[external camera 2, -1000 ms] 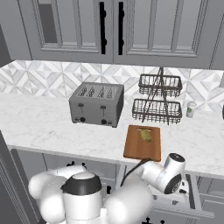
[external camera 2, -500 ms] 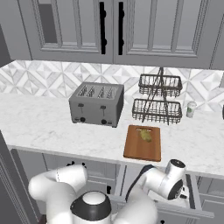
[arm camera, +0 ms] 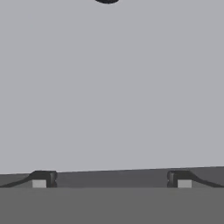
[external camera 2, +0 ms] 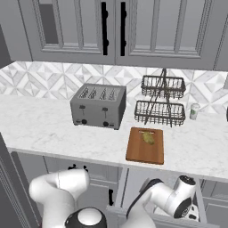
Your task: Place the appropriate cutting tool for cutting the potato skin on the cutting board.
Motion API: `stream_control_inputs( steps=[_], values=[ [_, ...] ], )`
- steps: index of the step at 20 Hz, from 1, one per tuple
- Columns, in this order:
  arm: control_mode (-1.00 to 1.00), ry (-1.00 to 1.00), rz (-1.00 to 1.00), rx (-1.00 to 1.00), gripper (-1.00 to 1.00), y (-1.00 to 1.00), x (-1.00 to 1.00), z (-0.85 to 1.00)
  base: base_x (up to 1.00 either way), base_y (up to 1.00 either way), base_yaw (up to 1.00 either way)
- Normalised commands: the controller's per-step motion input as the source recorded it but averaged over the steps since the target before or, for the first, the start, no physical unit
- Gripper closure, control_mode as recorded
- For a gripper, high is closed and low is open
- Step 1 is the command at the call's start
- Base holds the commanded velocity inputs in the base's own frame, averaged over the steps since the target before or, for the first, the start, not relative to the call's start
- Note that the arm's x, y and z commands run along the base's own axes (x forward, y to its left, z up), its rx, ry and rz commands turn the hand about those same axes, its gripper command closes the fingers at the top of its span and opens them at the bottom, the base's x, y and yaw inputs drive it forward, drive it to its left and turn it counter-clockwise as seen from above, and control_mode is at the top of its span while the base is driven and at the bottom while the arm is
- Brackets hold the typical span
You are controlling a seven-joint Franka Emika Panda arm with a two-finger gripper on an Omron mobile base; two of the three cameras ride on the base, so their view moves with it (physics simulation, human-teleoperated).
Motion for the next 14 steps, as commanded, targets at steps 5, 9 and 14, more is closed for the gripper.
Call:
stream_control_inputs(
  steps=[5,9,14],
  values=[
    [-1.00,0.13,0.00,0.00,-1.00,0.00,-0.27,-0.01,0.00,0.00,0.00],
    [-1.00,0.02,0.00,0.00,-1.00,0.00,0.28,0.17,0.00,0.00,0.00],
    [-1.00,0.00,0.09,0.00,-1.00,0.00,0.14,0.49,0.00,0.00,0.00]
  ],
)
